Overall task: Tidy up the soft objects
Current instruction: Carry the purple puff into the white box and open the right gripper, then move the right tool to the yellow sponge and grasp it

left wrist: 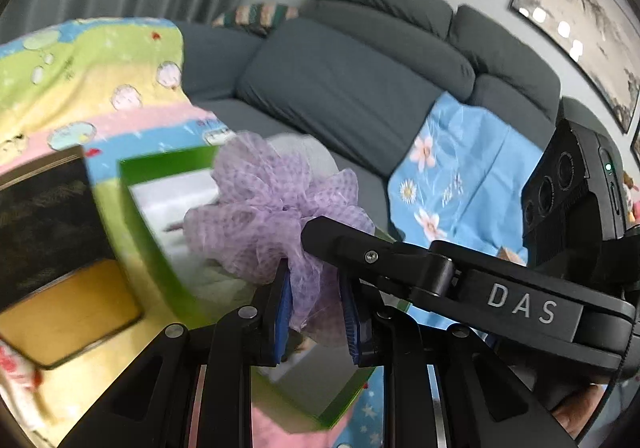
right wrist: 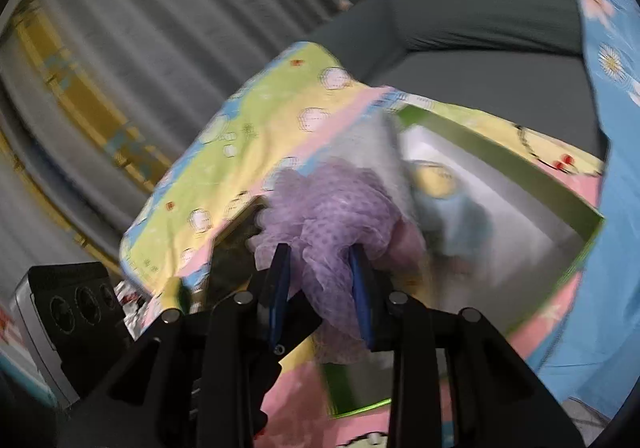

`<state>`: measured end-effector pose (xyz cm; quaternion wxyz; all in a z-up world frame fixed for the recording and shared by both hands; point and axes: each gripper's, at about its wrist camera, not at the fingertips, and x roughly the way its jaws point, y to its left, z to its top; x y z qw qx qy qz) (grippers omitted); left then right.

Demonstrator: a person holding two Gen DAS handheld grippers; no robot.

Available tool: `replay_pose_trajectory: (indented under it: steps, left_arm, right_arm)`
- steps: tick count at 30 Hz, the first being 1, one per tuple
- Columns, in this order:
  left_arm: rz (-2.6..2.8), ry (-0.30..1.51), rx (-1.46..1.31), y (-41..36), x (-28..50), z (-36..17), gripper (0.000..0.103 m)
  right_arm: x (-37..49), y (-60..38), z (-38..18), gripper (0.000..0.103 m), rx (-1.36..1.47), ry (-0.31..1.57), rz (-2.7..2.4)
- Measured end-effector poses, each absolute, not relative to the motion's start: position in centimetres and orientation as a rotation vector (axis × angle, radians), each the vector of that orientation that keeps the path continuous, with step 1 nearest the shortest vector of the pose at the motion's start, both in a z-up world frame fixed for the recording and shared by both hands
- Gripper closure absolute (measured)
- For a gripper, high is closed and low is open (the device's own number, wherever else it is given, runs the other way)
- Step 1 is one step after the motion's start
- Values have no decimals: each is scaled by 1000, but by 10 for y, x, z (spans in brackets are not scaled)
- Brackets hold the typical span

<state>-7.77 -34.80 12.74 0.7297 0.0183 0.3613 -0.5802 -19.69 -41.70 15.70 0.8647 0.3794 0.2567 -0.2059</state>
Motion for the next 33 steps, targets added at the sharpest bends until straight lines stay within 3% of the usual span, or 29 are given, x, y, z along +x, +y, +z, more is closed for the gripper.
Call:
replay_pose_trajectory:
  steps: [15,17,19,21,23,25,33]
  left_arm:
    - [-1243,922,109,-390,-87,103,78]
    - [-1233,917,121,-388,-90,105,74]
    - [-1233,906,124,-384,-94,110,61]
    - [-1224,887,117,-376,-97,116,39]
    - [-1199,865,105,-366,-97,123,27]
    - [-1179,845,98,-351,-96,130,25]
    - [-1031,838,0,-267,-80,146,20]
  right_arm:
    - [-221,-450,136,71,862,590,-641]
    - [-223,-450,136,66,856,597,-667]
    - [-226,-450,138,56,842,594,-706]
    - [-232,-451,142,45,836,577,-729]
    - [-238,-450,148,32,843,550,-727]
    - [-242,-446,155,18,833,528,-717]
    - [-233,-416,181,5,741,501,-636]
